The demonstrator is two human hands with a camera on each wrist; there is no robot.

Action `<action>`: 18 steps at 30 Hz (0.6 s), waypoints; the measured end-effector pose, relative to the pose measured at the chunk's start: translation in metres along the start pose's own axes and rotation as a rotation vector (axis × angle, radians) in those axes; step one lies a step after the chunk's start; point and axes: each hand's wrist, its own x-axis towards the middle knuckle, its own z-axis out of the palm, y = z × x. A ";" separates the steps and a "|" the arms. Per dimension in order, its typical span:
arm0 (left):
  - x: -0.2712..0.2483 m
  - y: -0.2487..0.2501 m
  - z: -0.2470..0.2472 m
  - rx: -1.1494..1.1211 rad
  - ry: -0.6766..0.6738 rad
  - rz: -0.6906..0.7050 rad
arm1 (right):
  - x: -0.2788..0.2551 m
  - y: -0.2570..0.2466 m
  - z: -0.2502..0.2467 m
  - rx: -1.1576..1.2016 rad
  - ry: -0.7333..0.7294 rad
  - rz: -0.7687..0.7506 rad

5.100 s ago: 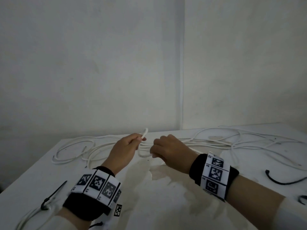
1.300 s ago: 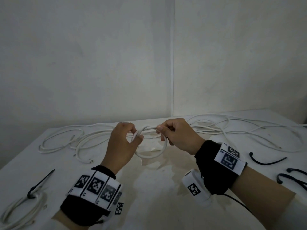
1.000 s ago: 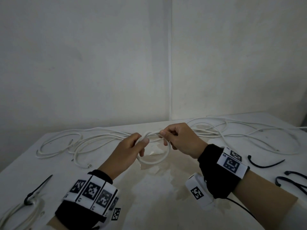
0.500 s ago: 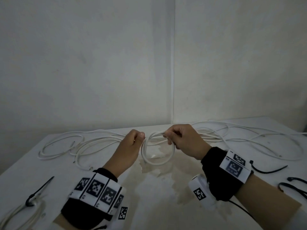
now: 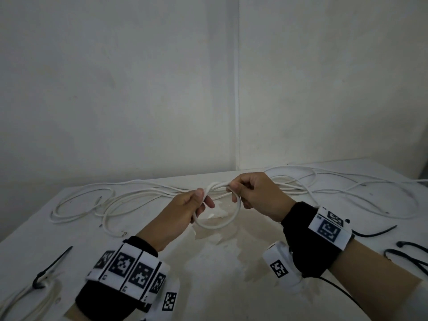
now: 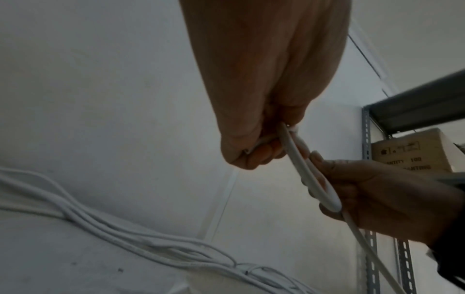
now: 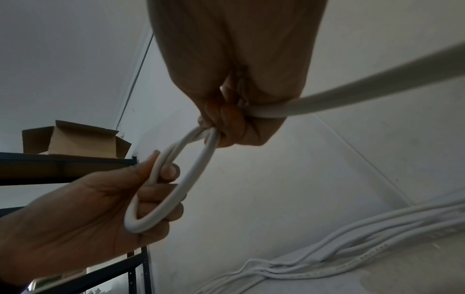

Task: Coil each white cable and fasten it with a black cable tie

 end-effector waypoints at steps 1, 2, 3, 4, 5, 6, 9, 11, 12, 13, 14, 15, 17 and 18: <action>0.000 -0.001 0.000 0.030 0.008 -0.005 | 0.000 0.000 0.001 -0.006 0.000 -0.002; -0.001 -0.001 0.000 0.055 0.013 -0.014 | -0.001 0.000 0.003 -0.010 0.000 -0.004; -0.002 -0.001 0.000 0.080 0.015 -0.024 | -0.001 0.000 0.004 -0.013 0.001 -0.005; -0.002 0.000 0.000 0.105 0.017 -0.031 | -0.001 -0.001 0.005 -0.016 0.004 -0.007; -0.002 0.000 0.000 0.134 0.019 -0.032 | -0.001 -0.001 0.006 -0.025 0.008 -0.010; -0.002 -0.001 0.001 0.164 0.021 -0.028 | -0.001 -0.001 0.006 -0.044 0.014 -0.017; -0.002 -0.002 0.003 0.229 0.034 -0.017 | 0.000 -0.002 0.007 -0.118 0.023 -0.058; -0.003 -0.002 0.002 0.230 0.055 -0.007 | -0.001 -0.004 0.007 -0.124 0.011 -0.084; -0.004 -0.002 0.001 0.209 0.061 0.000 | -0.002 -0.005 0.007 -0.130 0.005 -0.101; -0.004 -0.002 0.001 0.174 0.064 0.003 | -0.002 -0.005 0.006 -0.144 0.003 -0.123; -0.004 -0.001 0.001 0.138 0.064 0.003 | -0.002 -0.006 0.006 -0.167 0.006 -0.150; -0.005 -0.001 0.002 0.107 0.060 0.004 | -0.002 -0.006 0.005 -0.193 0.010 -0.178; -0.005 0.000 0.004 0.079 0.047 0.015 | -0.001 -0.009 0.006 -0.228 0.005 -0.217; -0.004 0.001 0.005 0.072 0.045 0.021 | -0.001 -0.011 0.006 -0.235 -0.004 -0.222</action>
